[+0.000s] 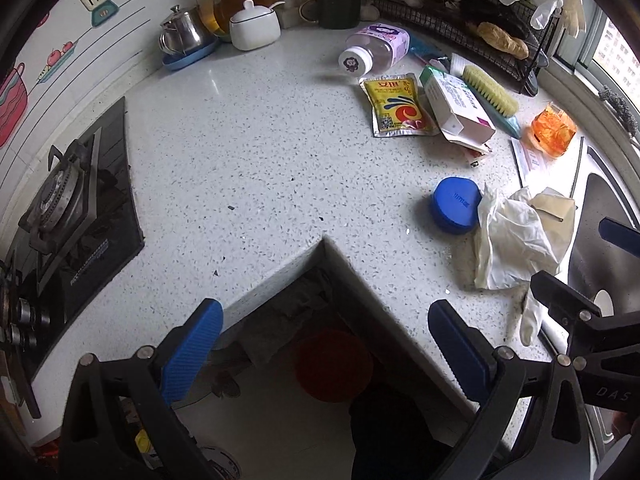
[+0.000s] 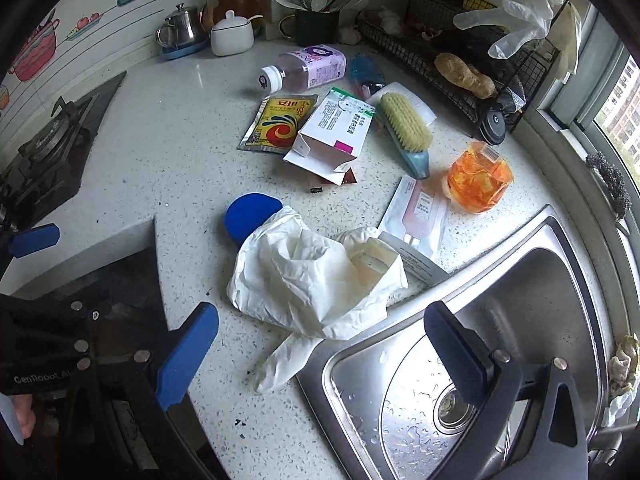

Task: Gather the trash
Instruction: 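Reach the right gripper to the white glove and grasp it, then grasp the pink-and-white sachet with the left gripper while the right holds the glove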

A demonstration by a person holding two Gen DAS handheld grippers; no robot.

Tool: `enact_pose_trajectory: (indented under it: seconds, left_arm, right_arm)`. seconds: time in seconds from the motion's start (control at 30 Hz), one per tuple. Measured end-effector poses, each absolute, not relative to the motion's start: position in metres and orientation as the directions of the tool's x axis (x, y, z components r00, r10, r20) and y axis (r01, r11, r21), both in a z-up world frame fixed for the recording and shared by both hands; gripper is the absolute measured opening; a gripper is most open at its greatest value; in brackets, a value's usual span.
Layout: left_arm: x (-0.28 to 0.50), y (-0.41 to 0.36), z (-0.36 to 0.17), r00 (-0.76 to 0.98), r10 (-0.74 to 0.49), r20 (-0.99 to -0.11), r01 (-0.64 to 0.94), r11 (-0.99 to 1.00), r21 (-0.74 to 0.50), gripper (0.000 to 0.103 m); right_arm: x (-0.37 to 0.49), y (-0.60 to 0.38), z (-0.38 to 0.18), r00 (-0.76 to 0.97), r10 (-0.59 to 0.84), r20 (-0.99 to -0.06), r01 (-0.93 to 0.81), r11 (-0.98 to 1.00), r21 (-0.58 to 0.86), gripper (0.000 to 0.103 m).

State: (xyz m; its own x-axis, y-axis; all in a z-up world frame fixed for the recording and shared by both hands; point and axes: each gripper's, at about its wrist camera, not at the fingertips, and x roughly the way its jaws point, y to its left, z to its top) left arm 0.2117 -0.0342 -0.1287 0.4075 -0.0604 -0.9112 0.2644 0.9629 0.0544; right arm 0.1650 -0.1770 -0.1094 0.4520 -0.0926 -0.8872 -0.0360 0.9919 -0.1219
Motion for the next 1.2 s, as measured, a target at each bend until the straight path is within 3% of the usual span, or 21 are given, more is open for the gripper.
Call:
enact_pose_trajectory:
  seconds: [0.07,0.23,0.4,0.47,0.53,0.6,0.63,0.93,1.2]
  left_arm:
    - [0.221,-0.036,-0.137,0.392,-0.061,-0.918,0.276,0.96,0.054,0.102]
    - [0.235,-0.041,-0.151,0.372,-0.072,-0.926,0.312,0.949,0.052,0.102]
    - [0.24,-0.044,-0.155,0.353,-0.079,-0.932,0.344,0.938,0.051,0.102]
    - [0.241,-0.045,-0.154,0.344,-0.093,-0.934,0.36,0.932,0.039,0.102]
    - [0.241,-0.047,-0.15,0.325,-0.131,-0.937,0.38,0.925,0.003,0.102]
    - [0.241,-0.049,-0.145,0.3,-0.171,-0.938,0.399,0.916,-0.039,0.102]
    - [0.241,-0.05,-0.142,0.299,-0.175,-0.938,0.405,0.913,-0.041,0.102]
    - [0.231,-0.079,-0.109,0.344,-0.207,-0.916,0.525,0.851,0.005,0.102]
    - [0.235,-0.152,-0.093,0.286,-0.313,-0.906,0.746,0.666,0.006,0.102]
  right_arm:
    - [0.174,-0.177,-0.119,0.436,-0.089,-0.896,-0.045,0.992,-0.12,0.102]
    - [0.191,-0.179,-0.144,0.357,-0.054,-0.933,-0.064,0.995,-0.082,0.076]
    - [0.194,-0.18,-0.155,0.342,-0.022,-0.94,-0.065,0.997,-0.047,0.073]
    - [0.192,-0.18,-0.152,0.35,-0.005,-0.937,-0.075,0.997,-0.033,0.06]
    - [0.187,-0.178,-0.148,0.359,0.005,-0.933,-0.095,0.995,-0.031,0.026]
    - [0.182,-0.177,-0.144,0.348,0.015,-0.937,-0.109,0.994,-0.025,0.009]
    - [0.18,-0.177,-0.143,0.339,0.032,-0.94,-0.113,0.994,-0.006,0.006]
    - [0.151,-0.194,-0.093,0.408,0.035,-0.912,0.022,0.999,0.049,0.004]
    - [0.131,-0.237,-0.067,0.453,-0.123,-0.883,0.24,0.971,-0.012,0.004]
